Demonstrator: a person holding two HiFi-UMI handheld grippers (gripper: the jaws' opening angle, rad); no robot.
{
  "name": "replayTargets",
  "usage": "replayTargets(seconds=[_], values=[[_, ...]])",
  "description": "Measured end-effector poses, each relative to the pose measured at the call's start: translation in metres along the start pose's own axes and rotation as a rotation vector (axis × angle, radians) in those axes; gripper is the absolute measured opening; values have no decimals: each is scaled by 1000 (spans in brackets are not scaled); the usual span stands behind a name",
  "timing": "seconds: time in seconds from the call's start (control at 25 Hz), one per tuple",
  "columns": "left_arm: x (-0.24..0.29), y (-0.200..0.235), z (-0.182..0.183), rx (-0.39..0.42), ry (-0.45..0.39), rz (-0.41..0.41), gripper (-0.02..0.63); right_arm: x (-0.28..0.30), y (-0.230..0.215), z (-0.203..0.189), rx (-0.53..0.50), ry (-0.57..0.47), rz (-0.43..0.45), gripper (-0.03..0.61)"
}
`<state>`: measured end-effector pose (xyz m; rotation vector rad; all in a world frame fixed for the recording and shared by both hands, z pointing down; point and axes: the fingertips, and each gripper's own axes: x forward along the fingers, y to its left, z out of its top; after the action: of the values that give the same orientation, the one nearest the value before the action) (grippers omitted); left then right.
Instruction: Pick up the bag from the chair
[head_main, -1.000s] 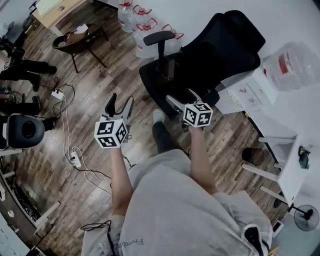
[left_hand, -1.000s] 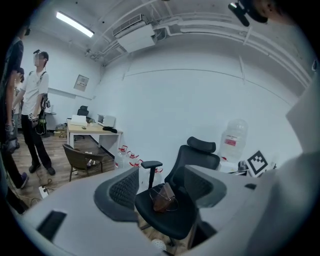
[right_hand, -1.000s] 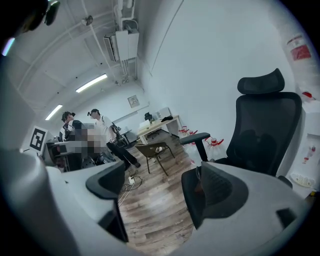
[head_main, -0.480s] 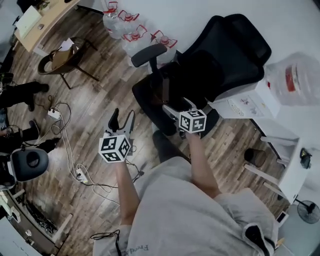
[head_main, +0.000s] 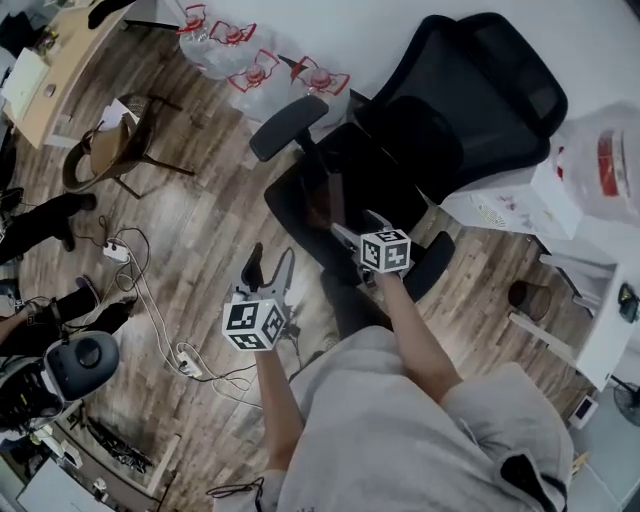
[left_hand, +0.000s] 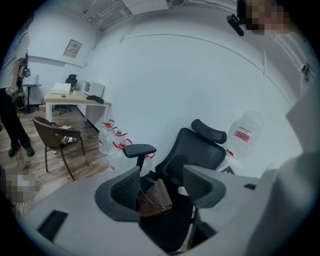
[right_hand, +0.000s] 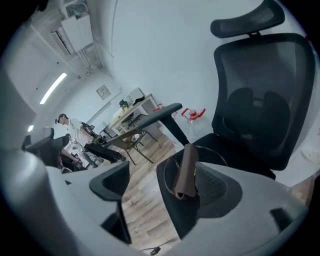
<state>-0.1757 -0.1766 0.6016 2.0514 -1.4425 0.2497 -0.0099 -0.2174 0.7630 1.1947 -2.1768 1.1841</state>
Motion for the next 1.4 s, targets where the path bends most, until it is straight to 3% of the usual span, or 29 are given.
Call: replayTargets(seconds=[0.32,0.8,1.0,1.12,1.28,1.4], values=[[28,13,-27,-24,94,5,259,67,-41,-43,157,67,-60,383],[50,27,-59,-51,178,28,252,112,-66,-82,293,129,-103,350],[59,15,-72,-52,201,12,252,126,-66,-99,286,184,-100,321],[60,10,-80,-55,212,9,252,130,-72,-114,264,258,-123,224],[53,14,-82,-55,221,14,249,127,-77,-111,191,262,-163,138],[50,19,-78,-48,220,21,244,124,-78,-105,117,264,-177,126]])
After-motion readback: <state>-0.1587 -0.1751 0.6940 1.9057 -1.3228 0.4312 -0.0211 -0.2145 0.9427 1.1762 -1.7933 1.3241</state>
